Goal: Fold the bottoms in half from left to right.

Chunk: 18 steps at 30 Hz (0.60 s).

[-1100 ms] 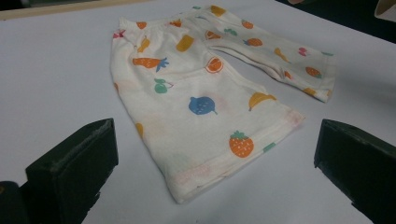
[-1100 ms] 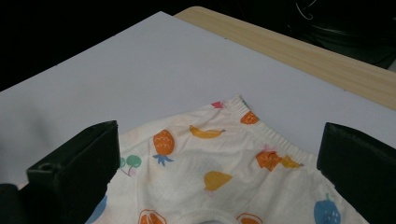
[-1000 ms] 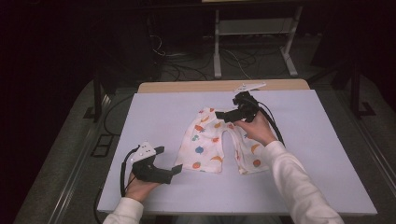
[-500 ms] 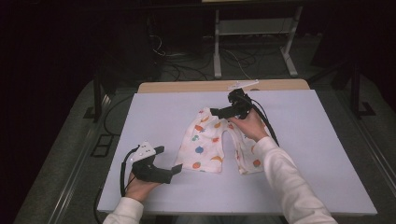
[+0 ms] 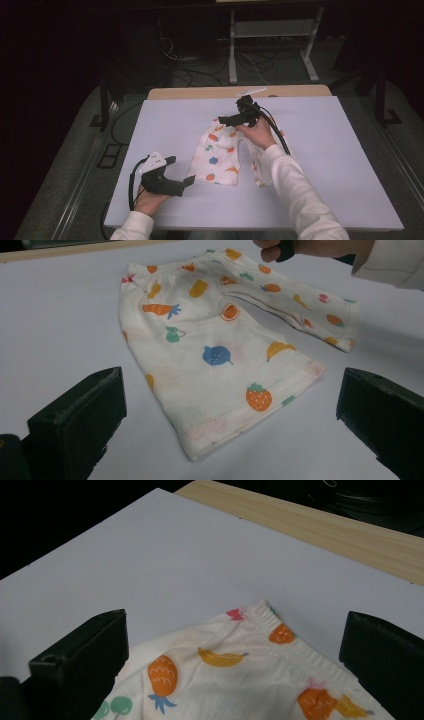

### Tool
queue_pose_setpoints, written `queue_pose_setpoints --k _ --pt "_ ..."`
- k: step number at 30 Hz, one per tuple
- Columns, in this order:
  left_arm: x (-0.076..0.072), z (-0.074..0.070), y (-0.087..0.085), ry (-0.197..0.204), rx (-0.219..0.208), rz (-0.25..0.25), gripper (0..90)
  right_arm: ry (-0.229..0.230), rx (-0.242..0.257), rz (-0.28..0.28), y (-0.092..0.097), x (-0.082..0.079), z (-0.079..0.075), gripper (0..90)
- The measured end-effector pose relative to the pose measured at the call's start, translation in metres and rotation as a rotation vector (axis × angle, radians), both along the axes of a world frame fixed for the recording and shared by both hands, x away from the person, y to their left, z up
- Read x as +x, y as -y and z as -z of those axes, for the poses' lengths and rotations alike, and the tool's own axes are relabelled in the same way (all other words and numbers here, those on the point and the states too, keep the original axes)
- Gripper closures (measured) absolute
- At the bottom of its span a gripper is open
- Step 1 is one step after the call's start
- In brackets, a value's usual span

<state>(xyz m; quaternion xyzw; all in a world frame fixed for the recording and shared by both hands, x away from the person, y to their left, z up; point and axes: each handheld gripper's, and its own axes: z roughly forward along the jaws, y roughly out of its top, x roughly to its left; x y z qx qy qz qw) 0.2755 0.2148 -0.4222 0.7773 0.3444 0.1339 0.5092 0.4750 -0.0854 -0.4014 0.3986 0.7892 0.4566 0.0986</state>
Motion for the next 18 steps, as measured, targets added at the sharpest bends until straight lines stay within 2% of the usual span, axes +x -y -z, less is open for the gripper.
queue_pose_setpoints --k 2,5,14,18 --pt "-0.001 0.000 0.000 0.003 -0.004 -0.001 0.0 -0.004 0.002 -0.002 -0.004 0.002 0.003 0.0" --pt "-0.001 0.000 0.000 0.003 -0.002 0.000 0.0 -0.008 -0.020 -0.004 -0.010 0.005 0.007 0.0" --pt "0.000 0.000 0.001 -0.001 -0.001 -0.007 0.0 -0.026 0.029 0.013 -0.018 0.016 0.010 0.0" --pt "0.000 0.000 0.000 0.000 -0.003 -0.007 0.0 -0.030 0.015 0.020 -0.022 0.021 0.013 0.0"
